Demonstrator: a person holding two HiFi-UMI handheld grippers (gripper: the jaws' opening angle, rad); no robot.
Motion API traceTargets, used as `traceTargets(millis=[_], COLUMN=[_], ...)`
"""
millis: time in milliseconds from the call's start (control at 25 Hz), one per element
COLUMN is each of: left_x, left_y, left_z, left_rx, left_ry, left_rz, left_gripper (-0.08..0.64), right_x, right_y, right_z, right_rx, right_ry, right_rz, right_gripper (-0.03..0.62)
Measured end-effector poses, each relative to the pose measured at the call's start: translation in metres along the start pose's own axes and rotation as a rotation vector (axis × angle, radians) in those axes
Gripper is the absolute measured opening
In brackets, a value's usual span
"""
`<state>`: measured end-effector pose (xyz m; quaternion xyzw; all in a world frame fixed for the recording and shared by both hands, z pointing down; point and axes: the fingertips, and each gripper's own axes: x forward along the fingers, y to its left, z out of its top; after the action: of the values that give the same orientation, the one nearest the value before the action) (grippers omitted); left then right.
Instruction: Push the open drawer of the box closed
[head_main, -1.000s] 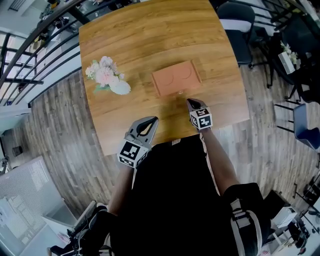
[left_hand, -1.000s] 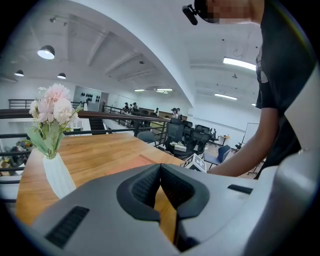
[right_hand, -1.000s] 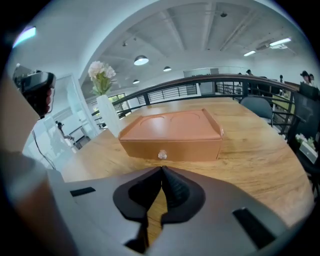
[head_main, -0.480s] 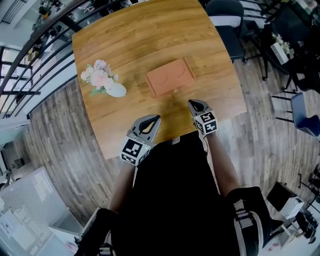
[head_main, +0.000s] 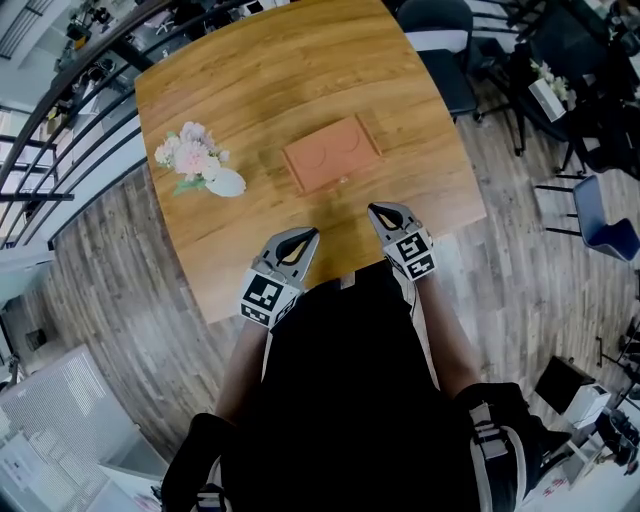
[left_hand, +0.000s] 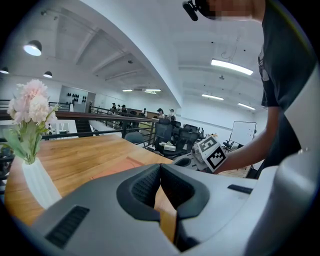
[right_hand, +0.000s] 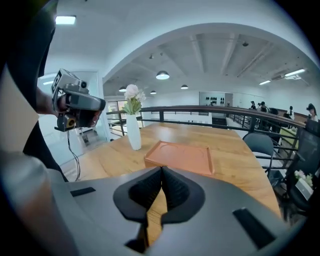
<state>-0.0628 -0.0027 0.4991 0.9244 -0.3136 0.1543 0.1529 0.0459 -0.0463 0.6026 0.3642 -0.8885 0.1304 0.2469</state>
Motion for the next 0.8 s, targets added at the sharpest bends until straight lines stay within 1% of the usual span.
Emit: traceTargets(millis=[160,320,600,720,800], left_x=[-0.001,-0.001,-0.003,-0.005,-0.006], left_y=[0.0,-0.001,-0.004,-0.002,0.0], left_z=[0.001,-0.001,-0.001,-0.002,-0.003], left_rx=[0.007,0.011,0.02,0.02,0.018], left_ry=[-0.004,-0.001,0.001,0.001,0.0], left_rz=[-0.008,-0.016,-0.026,-0.025,-0.022], left_gripper=[0.023,0.023,0.023,0.023,0.023], right_x=[-0.007,-0.014,-0.023,-0.026,-0.027], right_y=[0.014,0.03,0.046,0.049,0.049], right_z=[0.019,0.038,0.054,0.062,0.064], right_rx=[-0.037,-0.03,-0.043,-0.049,-0.06], right_ry=[-0.024,-0.075,-0.103,-0.121,-0.114], right_rz=[0.043,0.096,0.134,0.14,0.139], right_gripper=[0.015,0.015,0.015,0.015,0.015])
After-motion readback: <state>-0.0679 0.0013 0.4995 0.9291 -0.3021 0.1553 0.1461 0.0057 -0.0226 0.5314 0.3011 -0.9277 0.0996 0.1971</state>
